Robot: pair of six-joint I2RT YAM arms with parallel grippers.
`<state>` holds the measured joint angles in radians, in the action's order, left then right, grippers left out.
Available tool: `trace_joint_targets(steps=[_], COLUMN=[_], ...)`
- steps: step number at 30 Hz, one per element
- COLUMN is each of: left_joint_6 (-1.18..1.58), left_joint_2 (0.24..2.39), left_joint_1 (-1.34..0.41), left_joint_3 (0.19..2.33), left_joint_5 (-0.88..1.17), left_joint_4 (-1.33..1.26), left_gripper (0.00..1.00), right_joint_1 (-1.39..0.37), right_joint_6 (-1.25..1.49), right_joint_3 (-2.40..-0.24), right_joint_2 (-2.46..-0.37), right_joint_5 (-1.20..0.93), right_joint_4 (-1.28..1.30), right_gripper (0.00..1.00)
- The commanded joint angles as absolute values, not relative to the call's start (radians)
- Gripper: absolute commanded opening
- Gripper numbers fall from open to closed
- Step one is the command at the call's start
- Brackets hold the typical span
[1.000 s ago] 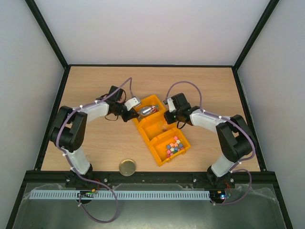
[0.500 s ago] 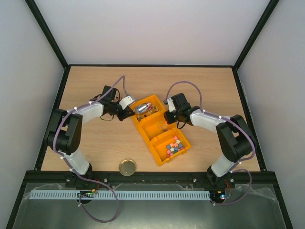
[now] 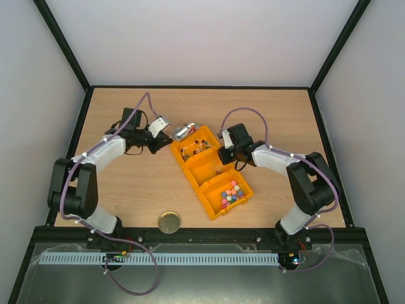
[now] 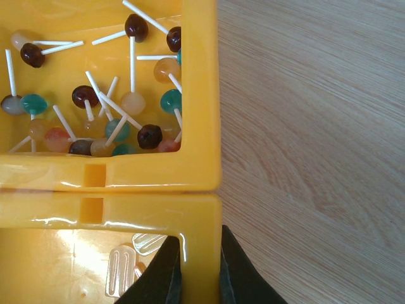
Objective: Pack the candies
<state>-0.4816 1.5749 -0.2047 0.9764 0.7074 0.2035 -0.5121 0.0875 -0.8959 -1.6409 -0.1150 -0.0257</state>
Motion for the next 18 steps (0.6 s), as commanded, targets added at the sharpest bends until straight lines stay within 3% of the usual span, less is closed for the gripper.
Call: trace_joint_targets(steps=[1, 18], left_joint_6=[-0.49, -0.736], left_joint_2=[1.513, 1.476], left_joint_1=[-0.149, 0.153], left_joint_3=[1.013, 1.15], left_joint_5=[0.748, 0.649], left_joint_4=[0.264, 0.701], left_gripper=[0.02, 0.02], right_joint_1=[-0.5, -0.481], right_joint_6=[0.105, 0.111], right_joint_3=[-0.92, -0.946], right_joint_2=[-1.663, -1.679], right_joint_5=[-0.086, -0.073], right_joint_4=[-0.025, -0.028], right_gripper=[0.01, 0.01])
